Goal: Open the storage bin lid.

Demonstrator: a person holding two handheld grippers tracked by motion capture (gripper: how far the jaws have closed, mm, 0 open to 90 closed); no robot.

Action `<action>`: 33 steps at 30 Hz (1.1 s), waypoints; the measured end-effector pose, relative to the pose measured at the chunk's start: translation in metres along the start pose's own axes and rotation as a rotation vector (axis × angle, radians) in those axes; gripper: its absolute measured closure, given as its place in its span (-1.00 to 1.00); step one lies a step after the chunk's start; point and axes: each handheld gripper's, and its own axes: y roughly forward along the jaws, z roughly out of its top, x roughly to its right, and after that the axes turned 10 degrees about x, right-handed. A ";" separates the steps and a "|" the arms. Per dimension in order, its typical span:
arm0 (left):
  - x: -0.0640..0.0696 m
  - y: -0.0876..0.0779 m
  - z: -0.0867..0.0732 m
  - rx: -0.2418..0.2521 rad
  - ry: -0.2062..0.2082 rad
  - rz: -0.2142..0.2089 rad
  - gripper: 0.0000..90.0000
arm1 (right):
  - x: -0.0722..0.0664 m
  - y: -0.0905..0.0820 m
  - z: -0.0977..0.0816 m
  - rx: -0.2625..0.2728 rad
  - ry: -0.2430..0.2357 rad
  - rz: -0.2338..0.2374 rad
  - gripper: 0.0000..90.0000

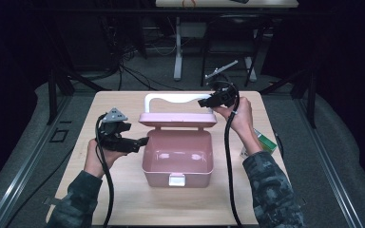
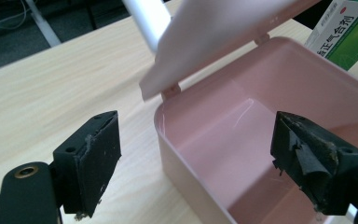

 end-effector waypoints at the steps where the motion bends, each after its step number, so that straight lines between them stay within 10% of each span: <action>1: 0.000 0.001 0.004 0.000 0.007 0.003 -0.63 | 0.000 0.000 0.000 0.000 0.000 -0.001 0.48; 15: 0.010 0.002 0.038 0.026 0.111 0.037 0.00 | -0.001 0.000 -0.001 0.002 -0.006 0.000 0.48; 33: 0.017 0.005 0.041 0.025 0.143 0.115 0.45 | -0.001 0.000 0.000 0.002 -0.009 -0.002 0.46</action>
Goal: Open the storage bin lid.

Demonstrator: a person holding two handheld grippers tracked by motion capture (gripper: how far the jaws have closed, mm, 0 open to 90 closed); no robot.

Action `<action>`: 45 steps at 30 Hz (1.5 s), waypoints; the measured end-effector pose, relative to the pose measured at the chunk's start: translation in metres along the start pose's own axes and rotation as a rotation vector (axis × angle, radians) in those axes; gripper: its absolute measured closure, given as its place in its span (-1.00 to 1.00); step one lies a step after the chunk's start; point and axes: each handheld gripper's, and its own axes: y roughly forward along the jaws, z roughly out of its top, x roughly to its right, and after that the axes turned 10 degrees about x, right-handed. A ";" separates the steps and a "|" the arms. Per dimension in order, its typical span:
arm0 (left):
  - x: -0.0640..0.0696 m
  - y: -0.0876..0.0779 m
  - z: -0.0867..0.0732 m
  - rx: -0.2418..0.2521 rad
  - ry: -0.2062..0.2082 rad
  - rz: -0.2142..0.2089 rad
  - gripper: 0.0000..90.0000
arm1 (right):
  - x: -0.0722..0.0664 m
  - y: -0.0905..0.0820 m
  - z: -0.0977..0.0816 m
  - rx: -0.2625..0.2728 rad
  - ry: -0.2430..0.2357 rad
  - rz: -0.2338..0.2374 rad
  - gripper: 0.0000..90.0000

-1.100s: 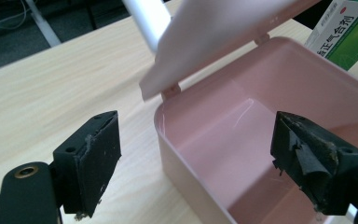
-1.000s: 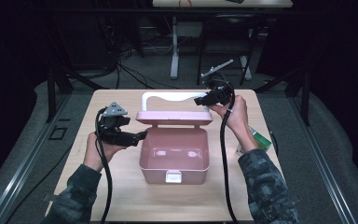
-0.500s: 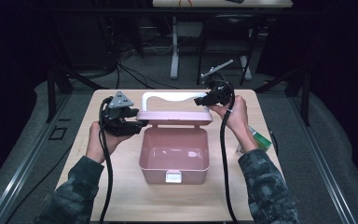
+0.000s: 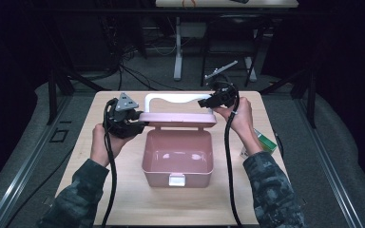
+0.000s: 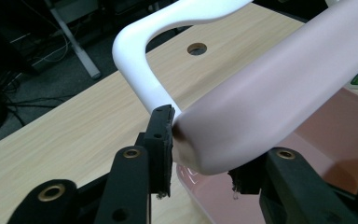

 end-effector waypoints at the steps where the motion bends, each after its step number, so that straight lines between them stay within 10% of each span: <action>1: 0.000 0.000 0.000 -0.001 0.001 0.005 0.48 | 0.000 0.000 0.000 0.000 0.002 0.002 0.45; 26: 0.003 0.001 0.002 -0.028 0.034 0.065 0.67 | 0.008 -0.040 -0.002 0.054 0.015 -0.073 -0.24; 45: 0.000 0.004 0.007 -0.054 0.030 0.060 0.68 | 0.014 -0.082 -0.054 -0.023 0.045 -0.161 -0.56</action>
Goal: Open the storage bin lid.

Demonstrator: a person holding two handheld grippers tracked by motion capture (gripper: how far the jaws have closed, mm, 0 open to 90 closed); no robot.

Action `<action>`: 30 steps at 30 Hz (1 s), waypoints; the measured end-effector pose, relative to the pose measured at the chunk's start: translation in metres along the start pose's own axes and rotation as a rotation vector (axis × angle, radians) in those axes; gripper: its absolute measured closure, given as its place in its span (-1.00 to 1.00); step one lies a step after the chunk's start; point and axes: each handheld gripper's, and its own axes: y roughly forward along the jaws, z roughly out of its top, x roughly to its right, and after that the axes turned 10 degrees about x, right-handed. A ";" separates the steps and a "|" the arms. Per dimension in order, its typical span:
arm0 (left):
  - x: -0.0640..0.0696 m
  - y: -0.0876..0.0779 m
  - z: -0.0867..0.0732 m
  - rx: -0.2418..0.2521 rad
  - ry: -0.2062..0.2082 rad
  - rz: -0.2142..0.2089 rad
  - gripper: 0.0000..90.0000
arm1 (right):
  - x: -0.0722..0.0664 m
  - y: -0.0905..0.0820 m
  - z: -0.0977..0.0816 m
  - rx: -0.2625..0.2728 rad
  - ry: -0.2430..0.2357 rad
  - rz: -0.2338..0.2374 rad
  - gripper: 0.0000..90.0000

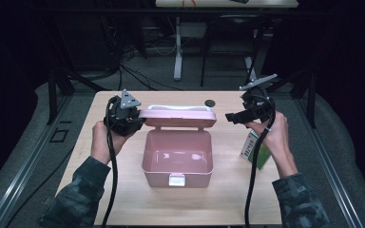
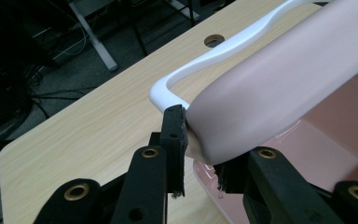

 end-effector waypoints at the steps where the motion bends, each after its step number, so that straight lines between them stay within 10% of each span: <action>1: 0.000 0.000 0.000 0.000 -0.004 0.000 0.68 | -0.002 -0.001 -0.006 -0.006 -0.001 0.003 -0.62; 18: -0.002 0.003 0.005 -0.020 -0.007 0.002 0.70 | -0.051 0.012 -0.077 -0.059 -0.026 0.161 -0.74; 30: -0.005 0.006 0.007 -0.029 -0.009 0.000 0.72 | -0.086 0.026 -0.091 -0.027 -0.010 0.263 -0.66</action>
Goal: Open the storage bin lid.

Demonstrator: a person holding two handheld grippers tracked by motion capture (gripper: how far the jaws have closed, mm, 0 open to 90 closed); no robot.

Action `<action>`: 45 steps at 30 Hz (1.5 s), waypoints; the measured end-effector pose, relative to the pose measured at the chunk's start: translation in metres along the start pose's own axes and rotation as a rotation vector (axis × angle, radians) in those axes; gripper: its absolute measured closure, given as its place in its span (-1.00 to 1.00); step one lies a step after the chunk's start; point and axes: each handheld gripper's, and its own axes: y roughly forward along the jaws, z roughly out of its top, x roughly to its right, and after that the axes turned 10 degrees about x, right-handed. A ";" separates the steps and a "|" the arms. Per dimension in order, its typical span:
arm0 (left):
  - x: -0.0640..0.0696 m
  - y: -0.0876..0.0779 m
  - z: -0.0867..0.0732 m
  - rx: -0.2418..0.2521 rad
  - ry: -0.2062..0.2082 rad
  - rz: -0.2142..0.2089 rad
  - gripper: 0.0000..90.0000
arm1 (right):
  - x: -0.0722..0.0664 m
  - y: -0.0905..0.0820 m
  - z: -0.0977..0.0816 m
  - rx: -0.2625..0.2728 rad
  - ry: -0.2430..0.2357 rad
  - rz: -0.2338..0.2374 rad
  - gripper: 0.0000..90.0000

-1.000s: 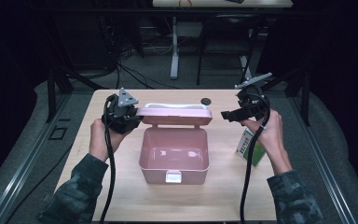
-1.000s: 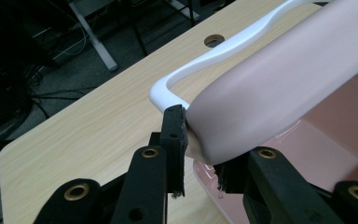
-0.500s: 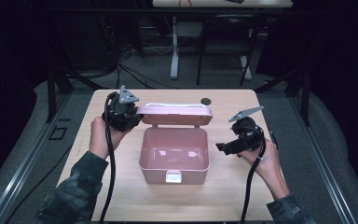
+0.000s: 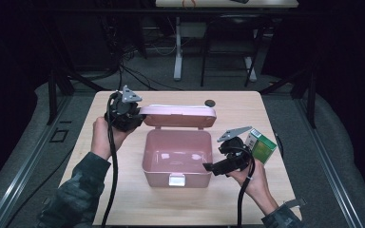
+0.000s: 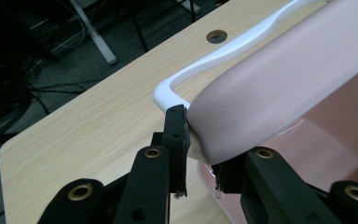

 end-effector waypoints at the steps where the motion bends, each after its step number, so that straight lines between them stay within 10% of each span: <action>1: 0.000 0.000 0.000 0.000 0.000 0.001 0.72 | -0.002 0.003 0.000 -0.003 -0.003 -0.002 -0.61; 21: -0.006 0.009 0.008 -0.013 0.018 0.015 0.78 | -0.001 0.030 -0.012 -0.087 -0.031 -0.047 -0.08; 45: -0.016 0.021 0.015 -0.021 0.031 0.017 0.78 | 0.000 0.033 -0.013 -0.091 -0.031 -0.053 -0.07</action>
